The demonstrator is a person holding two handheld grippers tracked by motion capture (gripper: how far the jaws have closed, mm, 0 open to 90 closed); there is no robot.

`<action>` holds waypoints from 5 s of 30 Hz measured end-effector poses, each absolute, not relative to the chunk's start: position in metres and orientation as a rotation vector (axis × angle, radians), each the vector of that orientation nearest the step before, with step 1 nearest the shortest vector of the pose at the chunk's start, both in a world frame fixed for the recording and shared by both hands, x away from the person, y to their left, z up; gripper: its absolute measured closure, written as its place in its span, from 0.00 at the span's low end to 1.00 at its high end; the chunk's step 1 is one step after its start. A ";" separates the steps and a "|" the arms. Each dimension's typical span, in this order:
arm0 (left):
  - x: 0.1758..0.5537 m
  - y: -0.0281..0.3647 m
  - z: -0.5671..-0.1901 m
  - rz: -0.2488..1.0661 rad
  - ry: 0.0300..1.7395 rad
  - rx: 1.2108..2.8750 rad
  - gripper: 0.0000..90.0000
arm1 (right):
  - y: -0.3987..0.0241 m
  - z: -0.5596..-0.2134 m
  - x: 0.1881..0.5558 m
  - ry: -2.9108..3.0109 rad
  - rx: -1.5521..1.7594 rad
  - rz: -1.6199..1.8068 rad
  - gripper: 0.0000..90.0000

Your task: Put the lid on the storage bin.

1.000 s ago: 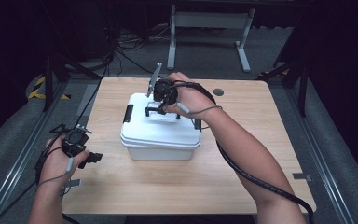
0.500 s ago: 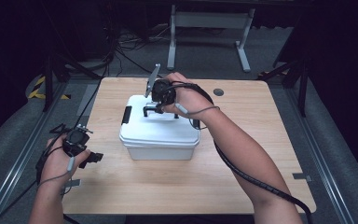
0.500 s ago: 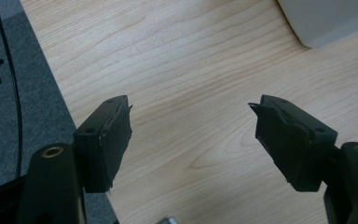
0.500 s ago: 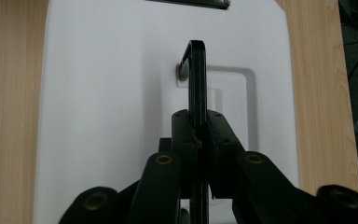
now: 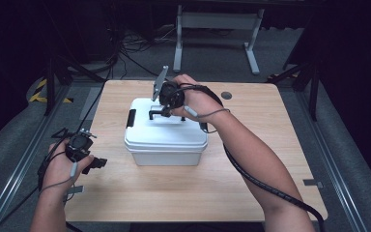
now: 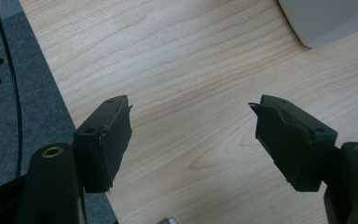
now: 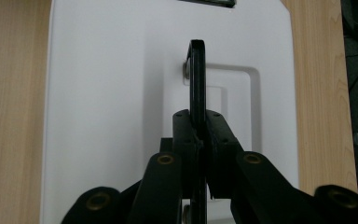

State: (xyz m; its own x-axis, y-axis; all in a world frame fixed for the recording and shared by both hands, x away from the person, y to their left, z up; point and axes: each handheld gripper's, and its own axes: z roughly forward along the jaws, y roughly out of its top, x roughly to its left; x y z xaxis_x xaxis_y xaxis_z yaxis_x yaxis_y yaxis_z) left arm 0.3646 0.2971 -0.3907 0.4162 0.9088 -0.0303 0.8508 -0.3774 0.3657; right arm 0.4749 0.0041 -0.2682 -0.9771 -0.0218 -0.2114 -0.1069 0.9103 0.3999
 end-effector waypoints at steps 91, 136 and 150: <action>0.373 0.288 -0.389 0.266 1.511 2.357 0.30 | -0.203 -0.258 0.439 2.634 0.679 0.911 0.59; 0.371 0.299 -0.398 0.310 1.459 2.354 0.28 | -0.305 -0.400 0.438 2.552 1.117 0.776 0.51; 0.372 0.296 -0.399 0.317 1.454 2.329 0.26 | -0.310 -0.423 0.437 2.554 1.196 0.730 0.50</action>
